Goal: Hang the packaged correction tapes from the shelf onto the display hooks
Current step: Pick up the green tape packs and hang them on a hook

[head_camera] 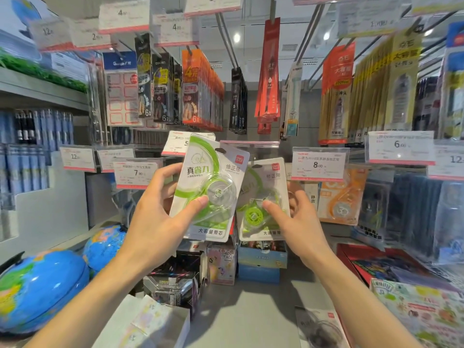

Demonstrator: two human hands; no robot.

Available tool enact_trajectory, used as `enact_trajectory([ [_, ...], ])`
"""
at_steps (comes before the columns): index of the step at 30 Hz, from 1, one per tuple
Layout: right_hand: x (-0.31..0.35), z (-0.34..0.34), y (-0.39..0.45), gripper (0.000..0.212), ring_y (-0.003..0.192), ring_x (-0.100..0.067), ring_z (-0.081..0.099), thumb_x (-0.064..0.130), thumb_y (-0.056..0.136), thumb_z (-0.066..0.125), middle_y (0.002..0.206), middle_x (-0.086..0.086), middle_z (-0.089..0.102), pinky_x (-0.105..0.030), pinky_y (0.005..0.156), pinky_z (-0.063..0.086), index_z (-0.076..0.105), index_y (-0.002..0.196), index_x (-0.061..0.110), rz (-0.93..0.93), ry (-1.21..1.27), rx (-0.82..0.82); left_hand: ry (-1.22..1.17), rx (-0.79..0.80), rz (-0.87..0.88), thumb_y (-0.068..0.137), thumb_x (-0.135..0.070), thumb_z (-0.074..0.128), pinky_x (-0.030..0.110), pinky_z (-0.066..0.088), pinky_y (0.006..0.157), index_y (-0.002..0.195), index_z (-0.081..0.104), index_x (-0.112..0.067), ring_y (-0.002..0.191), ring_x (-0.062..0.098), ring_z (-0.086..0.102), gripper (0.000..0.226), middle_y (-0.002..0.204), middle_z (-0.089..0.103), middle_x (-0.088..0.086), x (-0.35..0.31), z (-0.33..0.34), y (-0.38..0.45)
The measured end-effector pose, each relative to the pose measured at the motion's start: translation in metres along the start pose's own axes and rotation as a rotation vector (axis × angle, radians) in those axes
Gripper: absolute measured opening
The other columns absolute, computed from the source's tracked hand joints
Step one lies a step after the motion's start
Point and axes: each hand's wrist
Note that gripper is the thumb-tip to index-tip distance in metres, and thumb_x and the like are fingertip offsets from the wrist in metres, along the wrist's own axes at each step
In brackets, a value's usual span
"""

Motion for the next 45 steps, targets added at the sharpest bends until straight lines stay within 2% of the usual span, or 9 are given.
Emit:
enact_trajectory([
  [7, 0.000, -0.001, 0.007, 0.031, 0.094, -0.001, 0.077, 0.039, 0.089, 0.078, 0.106, 0.013, 0.080, -0.023, 0.076, 0.063, 0.057, 0.112, 0.038, -0.002, 0.026, 0.002, 0.005, -0.005, 0.004, 0.073, -0.052, 0.078, 0.042, 0.058, 0.095, 0.122, 0.051, -0.056, 0.117, 0.000, 0.067, 0.056, 0.122, 0.072, -0.025, 0.004, 0.001, 0.000],
  [12, 0.003, 0.000, 0.015, 0.028, 0.088, 0.018, 0.069, 0.035, 0.090, 0.079, 0.092, 0.040, 0.072, -0.005, 0.066, 0.054, 0.056, 0.104, 0.044, -0.005, 0.005, 0.012, 0.001, -0.014, 0.006, 0.073, -0.052, 0.078, 0.045, 0.056, 0.099, 0.120, 0.051, -0.058, 0.120, 0.001, 0.066, 0.055, 0.123, 0.072, -0.024, 0.006, 0.001, 0.001],
  [18, -0.001, 0.005, 0.021, 0.028, 0.098, -0.002, 0.072, 0.034, 0.090, 0.077, 0.107, 0.020, 0.072, -0.037, 0.089, 0.061, 0.056, 0.105, 0.043, 0.012, -0.052, -0.024, 0.009, -0.009, 0.011, 0.074, -0.053, 0.078, 0.043, 0.056, 0.097, 0.121, 0.050, -0.060, 0.120, 0.002, 0.066, 0.055, 0.123, 0.072, -0.024, 0.011, 0.001, 0.000],
  [24, -0.006, 0.013, 0.024, 0.034, 0.093, -0.015, 0.072, 0.056, 0.089, 0.072, 0.109, -0.016, 0.074, -0.055, 0.079, 0.063, 0.057, 0.101, 0.027, 0.053, -0.160, -0.071, 0.007, 0.031, -0.021, 0.076, -0.052, 0.077, 0.034, 0.057, 0.090, 0.122, 0.050, -0.058, 0.114, 0.004, 0.070, 0.054, 0.123, 0.073, -0.019, 0.025, 0.007, -0.016],
  [31, -0.020, 0.020, 0.044, 0.091, 0.151, -0.037, 0.038, 0.068, 0.090, 0.046, 0.171, -0.007, 0.028, -0.054, 0.116, 0.037, 0.013, 0.165, 0.028, 0.015, -0.392, -0.033, 0.011, 0.084, -0.125, 0.077, -0.049, 0.079, 0.015, 0.058, 0.085, 0.120, 0.052, -0.059, 0.111, 0.000, 0.070, 0.052, 0.121, 0.072, -0.026, 0.053, 0.010, -0.036],
  [37, -0.024, 0.033, 0.056, 0.077, 0.135, -0.041, 0.054, 0.055, 0.102, 0.051, 0.163, -0.009, 0.042, -0.048, 0.101, 0.046, 0.009, 0.164, 0.037, 0.098, -0.393, -0.058, 0.006, 0.054, -0.207, 0.084, -0.035, 0.078, 0.019, 0.058, 0.080, 0.109, 0.050, -0.064, 0.106, 0.002, 0.072, 0.048, 0.116, 0.075, -0.019, 0.067, 0.006, -0.031],
  [40, -0.025, 0.026, 0.054, 0.081, 0.113, -0.032, 0.069, 0.068, 0.097, 0.046, 0.126, 0.011, 0.064, -0.029, 0.078, 0.053, 0.017, 0.163, 0.031, 0.099, -0.391, 0.003, -0.021, 0.063, -0.237, 0.087, -0.028, 0.077, 0.019, 0.059, 0.073, 0.114, 0.051, -0.055, 0.096, 0.003, 0.076, 0.046, 0.111, 0.076, -0.023, 0.070, 0.007, -0.032],
  [42, -0.029, 0.017, 0.051, 0.060, 0.089, -0.018, 0.073, 0.050, 0.103, 0.053, 0.097, 0.015, 0.068, -0.016, 0.063, 0.051, 0.038, 0.155, 0.023, 0.112, -0.349, 0.010, -0.071, 0.067, -0.261, 0.086, -0.029, 0.077, 0.015, 0.058, 0.074, 0.117, 0.051, -0.049, 0.094, 0.006, 0.077, 0.046, 0.110, 0.077, -0.020, 0.072, 0.009, -0.033],
  [45, -0.032, 0.005, 0.044, 0.023, 0.080, -0.016, 0.078, 0.019, 0.106, 0.054, 0.105, -0.004, 0.075, -0.022, 0.065, 0.060, 0.061, 0.128, 0.019, 0.194, -0.247, -0.002, -0.159, 0.078, -0.291, 0.078, -0.034, 0.078, 0.019, 0.060, 0.076, 0.120, 0.052, -0.041, 0.094, 0.011, 0.078, 0.050, 0.110, 0.079, -0.013, 0.071, 0.016, -0.032],
])
Point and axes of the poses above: each hand's wrist, its own y-axis towards the middle knuckle, its own z-axis out of the palm, x = y × z
